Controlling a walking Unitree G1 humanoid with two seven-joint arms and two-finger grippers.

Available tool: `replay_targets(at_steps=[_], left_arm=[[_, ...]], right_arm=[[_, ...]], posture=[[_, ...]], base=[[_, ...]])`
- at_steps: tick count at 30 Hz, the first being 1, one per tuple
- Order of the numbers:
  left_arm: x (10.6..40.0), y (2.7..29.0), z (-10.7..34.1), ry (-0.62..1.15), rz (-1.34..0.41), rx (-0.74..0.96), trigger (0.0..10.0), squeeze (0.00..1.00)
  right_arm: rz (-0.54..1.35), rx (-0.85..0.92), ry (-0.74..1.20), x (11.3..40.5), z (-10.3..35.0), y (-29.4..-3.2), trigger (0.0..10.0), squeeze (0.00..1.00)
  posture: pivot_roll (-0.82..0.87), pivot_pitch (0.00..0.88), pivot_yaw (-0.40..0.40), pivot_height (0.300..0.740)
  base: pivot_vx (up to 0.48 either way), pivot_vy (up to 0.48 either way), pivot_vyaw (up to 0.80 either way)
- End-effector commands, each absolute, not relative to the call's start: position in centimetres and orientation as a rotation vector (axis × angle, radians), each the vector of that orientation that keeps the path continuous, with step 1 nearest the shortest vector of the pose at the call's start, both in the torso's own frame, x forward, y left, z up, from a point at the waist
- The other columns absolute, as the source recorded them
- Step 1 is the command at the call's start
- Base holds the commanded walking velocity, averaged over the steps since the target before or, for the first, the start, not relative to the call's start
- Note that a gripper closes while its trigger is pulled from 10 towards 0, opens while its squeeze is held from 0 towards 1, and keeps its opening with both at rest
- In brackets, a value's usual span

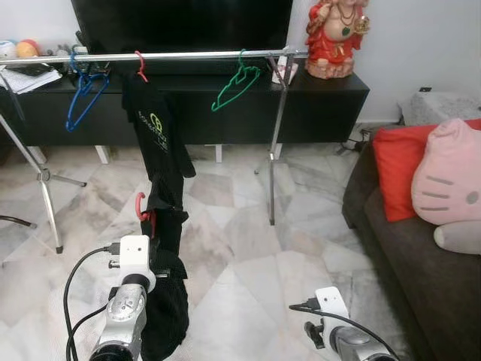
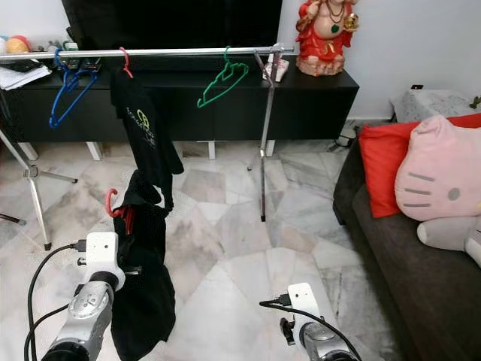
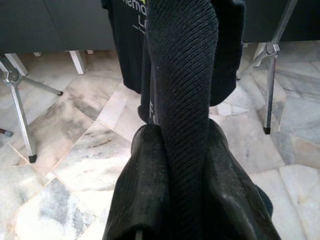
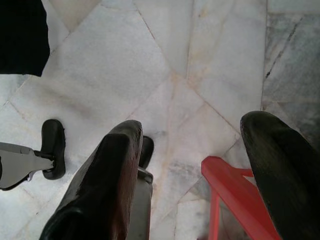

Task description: Hang hanger

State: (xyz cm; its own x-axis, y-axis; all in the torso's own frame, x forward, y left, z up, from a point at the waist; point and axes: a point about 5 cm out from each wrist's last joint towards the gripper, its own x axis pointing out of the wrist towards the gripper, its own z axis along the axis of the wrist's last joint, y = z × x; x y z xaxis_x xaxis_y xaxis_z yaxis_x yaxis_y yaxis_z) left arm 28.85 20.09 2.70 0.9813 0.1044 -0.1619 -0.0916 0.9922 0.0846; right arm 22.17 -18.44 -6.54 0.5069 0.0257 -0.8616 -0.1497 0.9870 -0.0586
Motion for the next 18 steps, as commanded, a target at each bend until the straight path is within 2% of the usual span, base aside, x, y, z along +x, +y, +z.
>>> replay_targets(at_steps=[1, 18], left_arm=[[29.44, 20.53, 3.55, 0.135, 0.105, 0.077, 10.0, 0.0], [29.7, 21.04, 3.8, 0.14, 0.093, 0.078, 10.0, 0.0]], right_arm=[[0.107, -0.132, 1.029, 22.36, -6.43, -18.37, 10.0, 0.0], [0.109, -0.133, 1.026, 22.41, -6.42, -18.24, 10.0, 0.0]], posture=[[-0.05, 0.0, -0.056, 0.74], [-0.06, 0.0, -0.042, 0.74]], base=[[0.0, 0.251, 0.0], [0.0, 0.252, 0.0]])
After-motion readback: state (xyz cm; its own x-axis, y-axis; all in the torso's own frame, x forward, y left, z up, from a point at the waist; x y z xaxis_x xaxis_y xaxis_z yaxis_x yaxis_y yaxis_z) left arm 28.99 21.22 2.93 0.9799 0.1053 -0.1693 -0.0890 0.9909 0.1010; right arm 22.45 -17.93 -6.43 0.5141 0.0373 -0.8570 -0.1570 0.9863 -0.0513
